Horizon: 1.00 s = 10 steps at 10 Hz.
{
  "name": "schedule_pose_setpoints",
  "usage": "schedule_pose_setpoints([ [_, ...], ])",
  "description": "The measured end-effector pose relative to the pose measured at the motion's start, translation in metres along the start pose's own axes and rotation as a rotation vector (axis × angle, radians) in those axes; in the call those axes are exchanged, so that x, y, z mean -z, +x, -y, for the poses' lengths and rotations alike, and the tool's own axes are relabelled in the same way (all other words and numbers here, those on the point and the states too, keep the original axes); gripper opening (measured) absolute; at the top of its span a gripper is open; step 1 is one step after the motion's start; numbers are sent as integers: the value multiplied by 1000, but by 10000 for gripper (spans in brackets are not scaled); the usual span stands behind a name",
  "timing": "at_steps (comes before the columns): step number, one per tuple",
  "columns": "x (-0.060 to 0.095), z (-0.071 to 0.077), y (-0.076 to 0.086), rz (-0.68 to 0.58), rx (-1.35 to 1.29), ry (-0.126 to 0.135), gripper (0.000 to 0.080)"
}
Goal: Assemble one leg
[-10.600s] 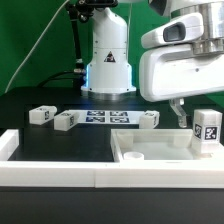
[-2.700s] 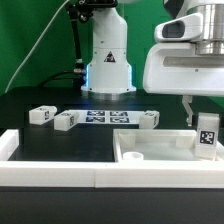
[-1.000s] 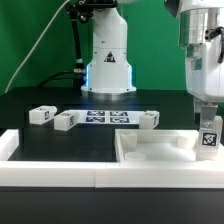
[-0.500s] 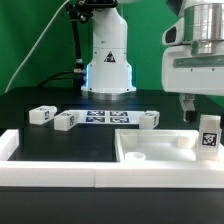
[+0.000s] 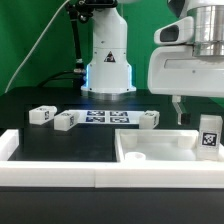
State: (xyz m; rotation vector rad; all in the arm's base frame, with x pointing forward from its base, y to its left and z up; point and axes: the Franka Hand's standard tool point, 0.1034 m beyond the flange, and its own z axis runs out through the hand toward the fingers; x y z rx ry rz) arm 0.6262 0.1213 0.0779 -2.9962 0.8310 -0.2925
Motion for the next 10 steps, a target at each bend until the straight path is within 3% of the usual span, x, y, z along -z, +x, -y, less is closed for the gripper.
schedule_pose_setpoints([
  [3,-1,-1,0,-11,239,-25,649],
  [5,-1,-2,1,-13,300,-31,384],
  [6,-1,-2,1,-13,300,-32,384],
  [7,-1,-3,1,-13,297,-32,291],
  [10,-2,-4,2,-12,251,-30,291],
])
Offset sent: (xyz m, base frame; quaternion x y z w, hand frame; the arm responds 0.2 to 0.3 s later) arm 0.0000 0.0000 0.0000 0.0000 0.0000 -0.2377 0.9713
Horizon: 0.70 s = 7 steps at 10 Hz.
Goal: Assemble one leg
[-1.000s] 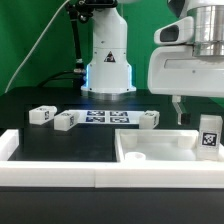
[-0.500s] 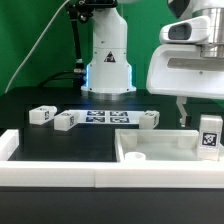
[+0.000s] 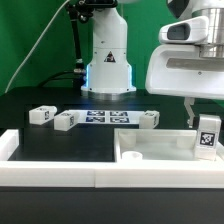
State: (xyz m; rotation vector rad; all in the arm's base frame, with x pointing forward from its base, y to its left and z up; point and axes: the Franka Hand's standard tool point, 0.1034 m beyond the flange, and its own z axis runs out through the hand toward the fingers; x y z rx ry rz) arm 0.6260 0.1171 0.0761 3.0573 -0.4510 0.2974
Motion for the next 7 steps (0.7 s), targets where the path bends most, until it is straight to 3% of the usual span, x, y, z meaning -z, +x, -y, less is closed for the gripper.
schedule_pose_setpoints([
  [3,-1,-1,-1,-4,-440,20,291],
  [7,-1,-5,-4,21,-947,9,292],
])
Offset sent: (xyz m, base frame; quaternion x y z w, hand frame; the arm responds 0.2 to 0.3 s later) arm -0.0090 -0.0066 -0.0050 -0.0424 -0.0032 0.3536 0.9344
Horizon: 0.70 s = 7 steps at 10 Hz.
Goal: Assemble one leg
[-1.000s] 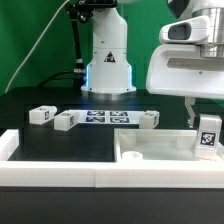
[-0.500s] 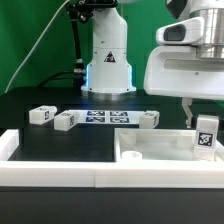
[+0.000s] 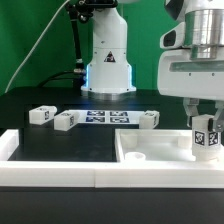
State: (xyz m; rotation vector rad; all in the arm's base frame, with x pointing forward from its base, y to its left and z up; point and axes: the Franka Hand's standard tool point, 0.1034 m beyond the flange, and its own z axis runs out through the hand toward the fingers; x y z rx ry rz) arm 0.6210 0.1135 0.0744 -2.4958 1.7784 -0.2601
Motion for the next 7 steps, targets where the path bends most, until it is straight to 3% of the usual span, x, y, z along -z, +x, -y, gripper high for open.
schedule_pose_setpoints([
  [5,0,-2,-1,28,-607,-48,292],
  [7,0,-2,-2,50,-706,-49,292],
])
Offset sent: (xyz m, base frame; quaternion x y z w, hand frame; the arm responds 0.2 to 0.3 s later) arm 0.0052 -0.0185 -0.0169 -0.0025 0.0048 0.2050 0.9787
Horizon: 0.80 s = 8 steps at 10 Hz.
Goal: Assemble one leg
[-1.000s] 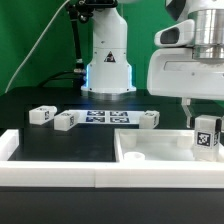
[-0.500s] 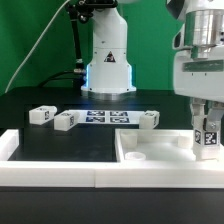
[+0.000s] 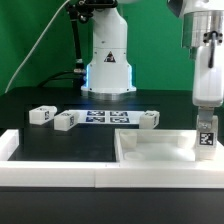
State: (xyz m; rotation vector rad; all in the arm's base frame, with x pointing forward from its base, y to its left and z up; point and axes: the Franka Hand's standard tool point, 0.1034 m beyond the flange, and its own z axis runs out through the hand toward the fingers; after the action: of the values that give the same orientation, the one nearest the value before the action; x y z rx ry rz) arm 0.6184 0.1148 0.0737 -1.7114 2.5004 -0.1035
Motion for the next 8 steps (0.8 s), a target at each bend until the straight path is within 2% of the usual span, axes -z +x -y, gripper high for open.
schedule_pose_setpoints([
  [1,0,-1,-1,7,-32,-2,292],
  [2,-1,-2,-3,16,-25,-6,373],
  [3,0,-2,-3,15,32,-6,554],
  [4,1,-2,-3,17,76,-10,554],
  [5,0,-1,-2,17,106,-11,620],
  [6,-1,-3,-4,18,132,-13,644],
  [8,0,-3,-4,12,467,-16,648],
])
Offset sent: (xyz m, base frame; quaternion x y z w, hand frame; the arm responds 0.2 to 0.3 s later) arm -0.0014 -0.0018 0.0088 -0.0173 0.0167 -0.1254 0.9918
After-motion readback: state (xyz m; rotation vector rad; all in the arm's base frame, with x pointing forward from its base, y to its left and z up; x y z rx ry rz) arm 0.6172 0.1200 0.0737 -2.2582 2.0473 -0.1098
